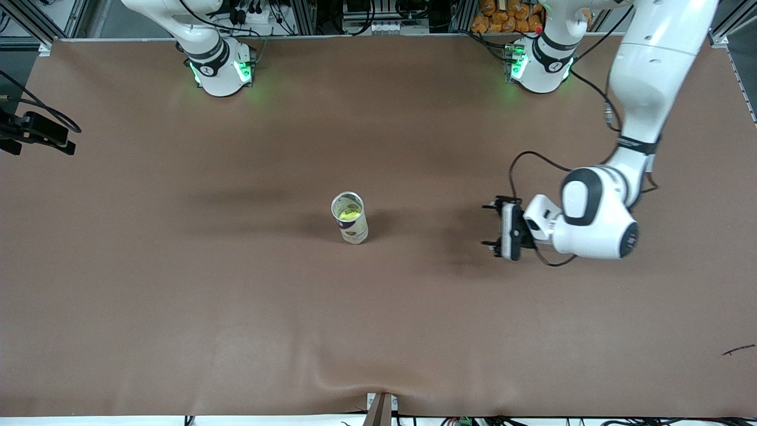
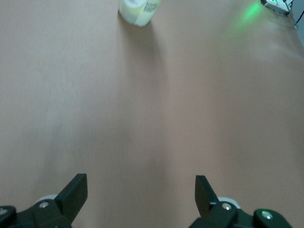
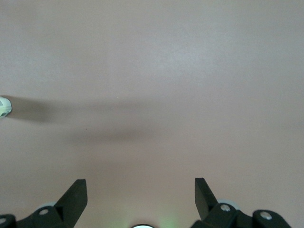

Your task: Insert tennis ball vertically with right arm

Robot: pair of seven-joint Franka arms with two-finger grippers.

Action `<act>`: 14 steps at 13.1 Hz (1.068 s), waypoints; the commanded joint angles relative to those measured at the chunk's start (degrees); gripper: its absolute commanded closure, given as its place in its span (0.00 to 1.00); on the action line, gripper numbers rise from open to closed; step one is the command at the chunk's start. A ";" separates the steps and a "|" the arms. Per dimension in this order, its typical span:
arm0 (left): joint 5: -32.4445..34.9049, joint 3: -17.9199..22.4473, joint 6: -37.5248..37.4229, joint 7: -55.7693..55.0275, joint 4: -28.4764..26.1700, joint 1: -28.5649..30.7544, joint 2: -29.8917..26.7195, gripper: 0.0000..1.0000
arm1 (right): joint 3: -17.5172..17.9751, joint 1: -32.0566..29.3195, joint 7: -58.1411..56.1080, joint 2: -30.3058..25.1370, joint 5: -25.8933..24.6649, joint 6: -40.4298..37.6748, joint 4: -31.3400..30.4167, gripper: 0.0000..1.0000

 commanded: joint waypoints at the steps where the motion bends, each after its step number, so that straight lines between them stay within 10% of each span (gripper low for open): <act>1: 6.58 -0.21 -5.84 -11.84 3.12 0.90 -1.29 0.00 | 0.91 -0.29 3.14 -1.03 -0.15 -0.88 -0.48 0.00; 14: 24.61 0.59 -15.78 -48.60 11.48 1.70 -6.11 0.00 | 1.00 -0.29 2.88 -0.86 -0.15 -0.80 -0.22 0.00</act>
